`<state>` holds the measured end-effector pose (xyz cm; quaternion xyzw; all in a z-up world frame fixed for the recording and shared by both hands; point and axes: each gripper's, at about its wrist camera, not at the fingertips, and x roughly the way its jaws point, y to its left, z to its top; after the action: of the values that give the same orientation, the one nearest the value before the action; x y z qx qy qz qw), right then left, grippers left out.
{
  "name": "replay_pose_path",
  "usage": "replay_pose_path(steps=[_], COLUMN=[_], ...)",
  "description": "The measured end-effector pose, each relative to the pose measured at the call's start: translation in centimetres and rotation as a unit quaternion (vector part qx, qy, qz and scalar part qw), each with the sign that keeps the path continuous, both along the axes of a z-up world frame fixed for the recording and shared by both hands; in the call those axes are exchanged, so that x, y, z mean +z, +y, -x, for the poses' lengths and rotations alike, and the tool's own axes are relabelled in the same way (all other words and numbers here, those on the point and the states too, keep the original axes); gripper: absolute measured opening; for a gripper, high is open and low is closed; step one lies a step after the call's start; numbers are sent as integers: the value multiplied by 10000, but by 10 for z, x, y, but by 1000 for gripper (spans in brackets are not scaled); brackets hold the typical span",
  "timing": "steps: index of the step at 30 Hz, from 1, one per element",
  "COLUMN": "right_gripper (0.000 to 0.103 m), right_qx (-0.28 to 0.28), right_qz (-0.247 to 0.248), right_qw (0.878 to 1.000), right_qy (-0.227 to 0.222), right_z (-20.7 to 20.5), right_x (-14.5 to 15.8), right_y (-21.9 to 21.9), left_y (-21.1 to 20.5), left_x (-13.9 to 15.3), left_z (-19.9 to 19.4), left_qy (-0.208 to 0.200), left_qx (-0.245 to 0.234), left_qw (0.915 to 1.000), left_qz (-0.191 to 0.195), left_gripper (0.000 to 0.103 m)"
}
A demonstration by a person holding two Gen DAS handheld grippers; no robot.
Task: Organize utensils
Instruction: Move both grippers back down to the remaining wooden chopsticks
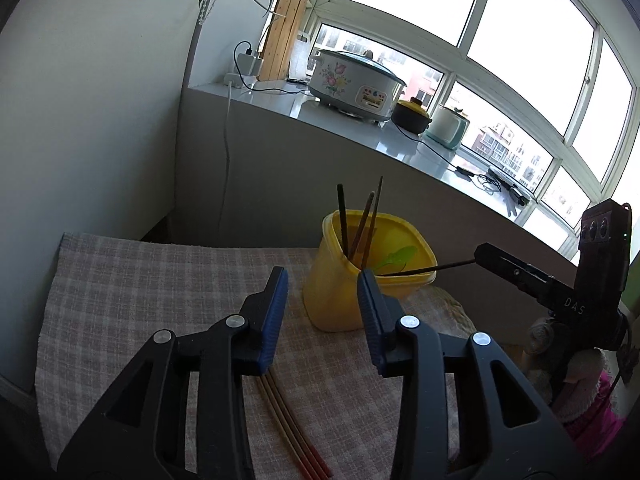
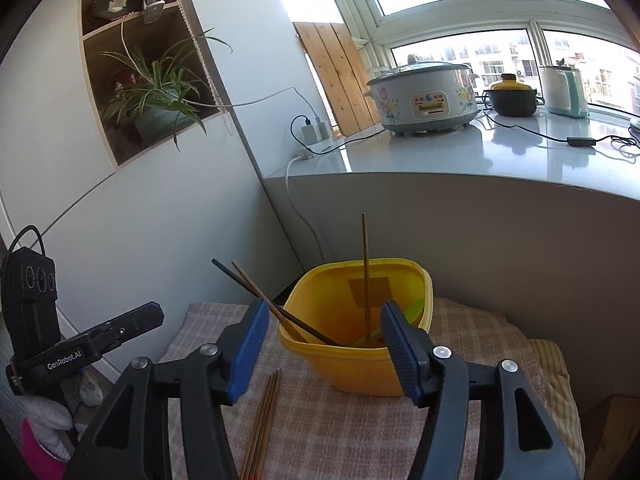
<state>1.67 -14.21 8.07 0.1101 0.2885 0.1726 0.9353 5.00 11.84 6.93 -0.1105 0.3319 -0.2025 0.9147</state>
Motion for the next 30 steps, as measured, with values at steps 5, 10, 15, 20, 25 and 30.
replay_pose_path(steps=[5,10,15,20,25,30], right_gripper=[87,98,98,98,98,97], right_qx=[439,529,540,574,686,835], right_qz=[255,534,666,696,647,635], right_qw=[9986,9959,9932,9908,9882,9858], right_qy=[113,497,783,1005,1203,1312], right_z=[25,40,42,44,41,41], right_x=[-14,-35,-53,-63,-71,-77], right_y=[12,26,35,41,47,54], left_y=[4,3,1,-2,-8,-15], left_x=[-47,-91,-119,-140,-152,-160], left_z=[8,16,25,27,29,30], left_qy=[582,1134,1444,1713,1839,1870], left_qx=[11,37,48,64,36,-1], left_qw=[9979,9929,9888,9846,9821,9812], left_qz=[-278,-367,-375,-358,-398,-485], left_gripper=[39,39,39,39,39,39])
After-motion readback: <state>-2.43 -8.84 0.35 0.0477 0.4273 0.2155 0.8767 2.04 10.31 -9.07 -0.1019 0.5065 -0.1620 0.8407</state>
